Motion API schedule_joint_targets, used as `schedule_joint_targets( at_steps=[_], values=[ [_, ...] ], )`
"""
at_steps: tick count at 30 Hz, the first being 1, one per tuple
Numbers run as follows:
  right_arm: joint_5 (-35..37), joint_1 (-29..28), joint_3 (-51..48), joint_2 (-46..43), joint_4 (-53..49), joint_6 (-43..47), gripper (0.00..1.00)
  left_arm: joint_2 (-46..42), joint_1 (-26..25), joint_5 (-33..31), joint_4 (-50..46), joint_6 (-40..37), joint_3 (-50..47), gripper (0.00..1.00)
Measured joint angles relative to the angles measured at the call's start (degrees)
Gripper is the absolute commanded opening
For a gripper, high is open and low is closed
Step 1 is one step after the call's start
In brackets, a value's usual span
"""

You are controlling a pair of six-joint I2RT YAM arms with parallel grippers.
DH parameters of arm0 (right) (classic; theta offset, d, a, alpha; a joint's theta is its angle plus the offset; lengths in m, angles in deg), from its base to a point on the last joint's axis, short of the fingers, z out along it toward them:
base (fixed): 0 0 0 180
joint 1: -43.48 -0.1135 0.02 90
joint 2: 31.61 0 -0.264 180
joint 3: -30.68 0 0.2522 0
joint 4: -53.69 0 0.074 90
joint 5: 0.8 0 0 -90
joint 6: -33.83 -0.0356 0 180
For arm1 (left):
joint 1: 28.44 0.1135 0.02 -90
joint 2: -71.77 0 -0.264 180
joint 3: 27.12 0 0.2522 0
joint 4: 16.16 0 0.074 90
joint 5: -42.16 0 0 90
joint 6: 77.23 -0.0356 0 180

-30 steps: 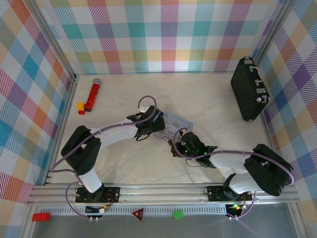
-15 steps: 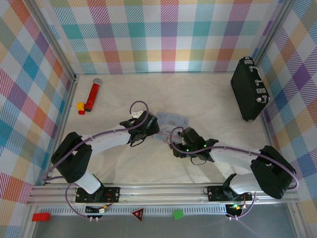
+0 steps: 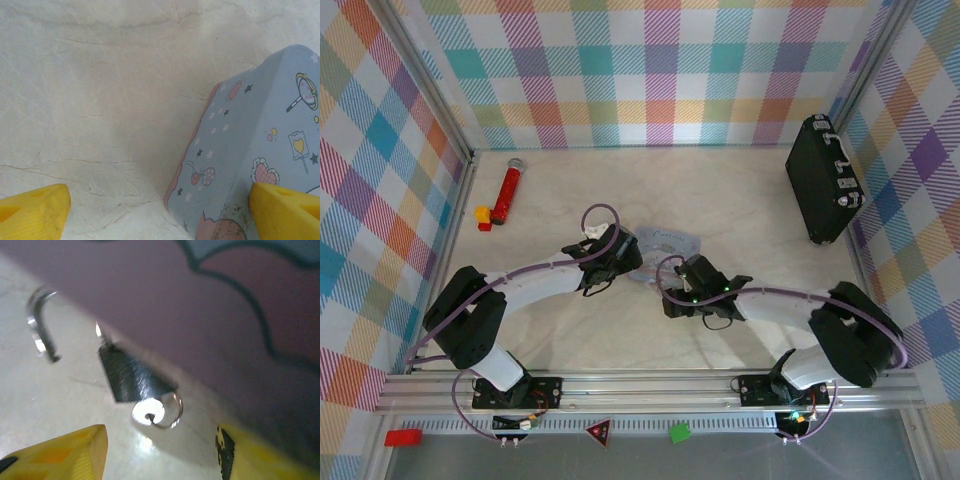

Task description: Unlock the padlock with the key

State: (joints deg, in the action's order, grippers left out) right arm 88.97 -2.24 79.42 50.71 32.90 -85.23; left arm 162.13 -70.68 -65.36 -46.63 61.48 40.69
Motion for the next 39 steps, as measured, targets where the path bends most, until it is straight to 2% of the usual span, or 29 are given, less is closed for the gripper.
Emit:
schedule_joint_targets(
  at_steps=[4, 7, 10, 15, 25, 34, 39],
  values=[
    [-0.4, 0.3, 4.7, 4.1, -4.3, -0.6, 0.58, 0.0, -0.3, 0.0, 0.8, 1.1, -0.6, 0.91],
    [0.5, 0.4, 7.3, 6.0, -7.6, -0.9, 0.53, -0.1, -0.7, -0.1, 1.6, 1.9, -1.1, 0.91],
    [1.6, 0.4, 8.5, 6.7, -9.2, -0.9, 0.5, -0.7, -1.0, -0.2, 2.3, 2.7, -2.0, 0.91],
    [1.2, 1.0, 9.3, 7.5, -9.8, -0.4, 0.5, -1.7, -2.3, -1.6, 2.7, 4.0, -3.3, 0.91],
    [-7.1, 6.0, 7.1, 7.5, -1.7, 1.5, 0.51, -1.9, -5.7, -4.9, 1.9, 7.3, -3.6, 0.91],
    [-7.8, 6.7, 5.3, 6.8, 1.7, 0.0, 0.51, -1.7, -7.0, -5.9, 1.9, 8.6, -3.6, 0.91],
    [-5.4, 5.7, 5.1, 7.6, 4.0, -2.4, 0.37, -1.6, -7.6, -6.1, 1.9, 9.2, -3.6, 0.91]
  ],
)
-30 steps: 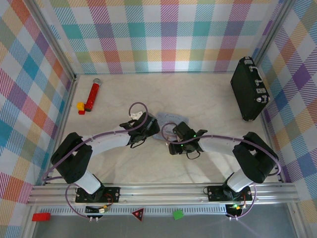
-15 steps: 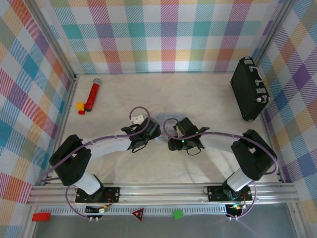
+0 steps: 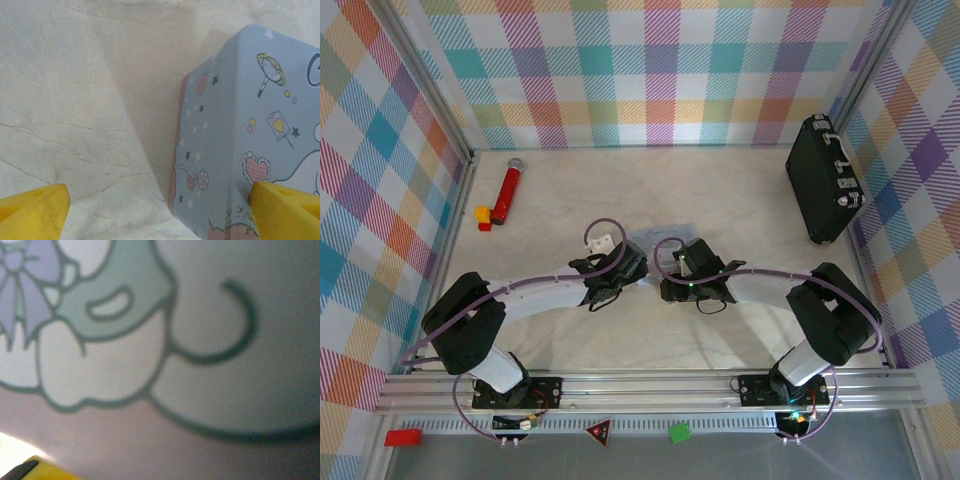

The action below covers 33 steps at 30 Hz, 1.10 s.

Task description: Unlock the padlock with the key

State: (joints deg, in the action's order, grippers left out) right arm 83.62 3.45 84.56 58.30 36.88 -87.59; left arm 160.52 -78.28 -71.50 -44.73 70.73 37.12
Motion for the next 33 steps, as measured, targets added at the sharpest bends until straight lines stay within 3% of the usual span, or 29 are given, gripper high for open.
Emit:
schedule_joint_targets(
  at_steps=[4, 14, 23, 33],
  values=[
    [1.7, -0.5, -0.2, 0.0, 1.1, -2.3, 0.3, 0.0, -0.3, -0.1, -0.1, 0.5, 0.0, 0.92],
    [5.7, -0.8, -7.8, -6.2, 6.5, -10.8, 0.27, 0.0, -1.8, 1.3, 0.3, 1.7, -0.1, 0.91],
    [8.3, -0.4, -12.3, -12.0, 9.5, -24.3, 0.28, 1.2, -3.1, 1.1, 0.0, 2.6, 1.1, 0.91],
    [8.8, 2.6, -12.8, -13.4, 14.0, -31.0, 0.2, 2.4, -4.4, 0.7, 0.6, 3.1, 2.0, 0.91]
  ],
)
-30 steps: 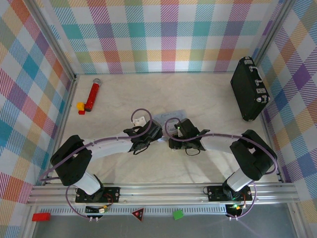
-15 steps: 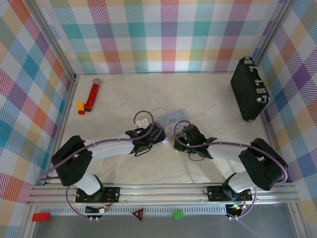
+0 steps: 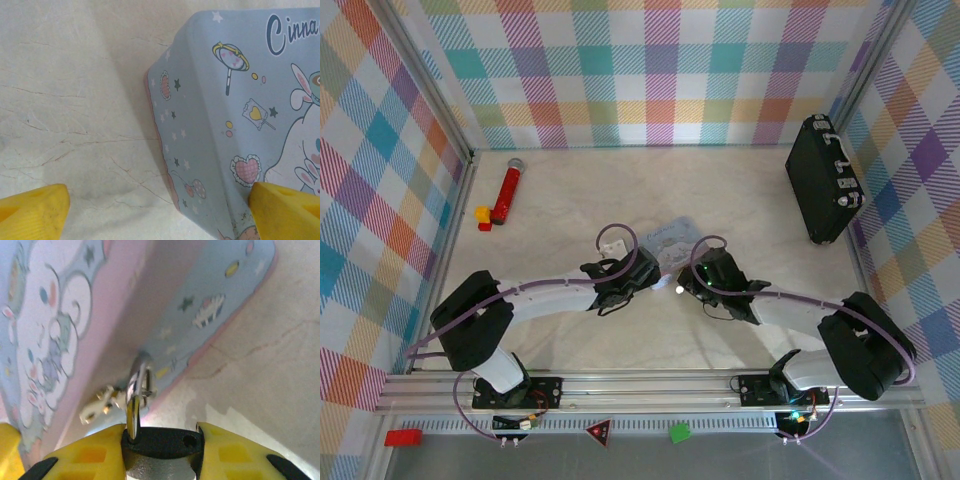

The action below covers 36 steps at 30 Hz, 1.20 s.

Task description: Unlock the padlock with the key

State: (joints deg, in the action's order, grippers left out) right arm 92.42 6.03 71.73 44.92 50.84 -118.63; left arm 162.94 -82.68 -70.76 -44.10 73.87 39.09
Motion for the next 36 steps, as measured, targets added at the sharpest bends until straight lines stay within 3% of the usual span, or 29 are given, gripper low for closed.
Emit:
schedule_joint_targets(
  at_steps=[9, 20, 29, 36],
  values=[
    [-1.6, 3.4, -3.4, 0.6, 8.3, -2.3, 0.18, 0.6, -0.2, -0.2, 0.0, 0.0, 0.6, 0.92],
    [-2.0, 8.4, -3.7, -7.0, 6.3, -0.2, 0.18, 1.5, -0.4, -0.3, -0.8, 0.2, 1.9, 0.92],
    [2.9, 10.4, 4.0, -9.5, -16.8, 14.2, 0.2, -1.3, -0.4, -0.9, -3.9, -6.2, 1.6, 0.97],
    [6.2, 11.8, 8.5, -6.5, -30.7, 24.1, 0.21, -11.2, -0.1, -8.0, -10.3, -14.3, -1.9, 1.0]
  ],
)
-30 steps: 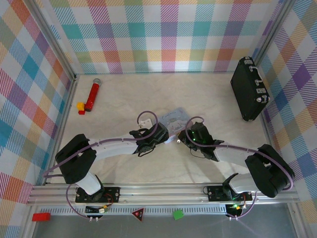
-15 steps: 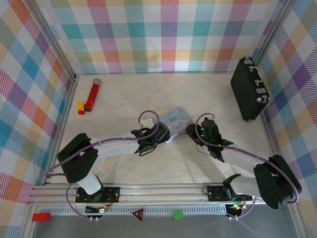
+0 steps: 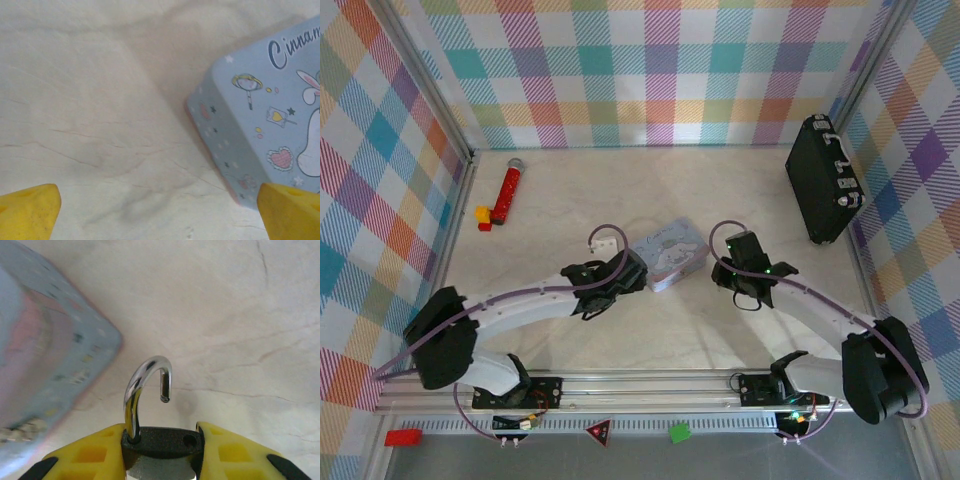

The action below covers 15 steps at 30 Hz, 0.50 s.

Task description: Unlock the padlock with the key

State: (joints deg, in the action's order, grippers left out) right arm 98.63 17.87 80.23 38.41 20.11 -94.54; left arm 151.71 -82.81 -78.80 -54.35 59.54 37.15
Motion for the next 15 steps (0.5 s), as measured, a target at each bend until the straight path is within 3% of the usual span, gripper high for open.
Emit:
schedule_joint_targets(
  at_steps=[7, 12, 15],
  values=[
    [-0.3, 0.3, 1.8, 8.5, -6.4, 4.7, 0.28, -10.5, 3.2, -6.7, -2.6, -4.6, -5.9, 1.0],
    [-0.9, 0.3, 3.5, 10.1, -7.8, 6.4, 0.46, -18.5, 4.8, -11.2, -4.0, -7.0, -9.4, 1.0],
    [-0.8, 0.3, 4.5, 10.2, -8.2, 7.2, 0.51, -21.9, 5.5, -13.5, -4.0, -8.3, -11.0, 1.0]
  ],
)
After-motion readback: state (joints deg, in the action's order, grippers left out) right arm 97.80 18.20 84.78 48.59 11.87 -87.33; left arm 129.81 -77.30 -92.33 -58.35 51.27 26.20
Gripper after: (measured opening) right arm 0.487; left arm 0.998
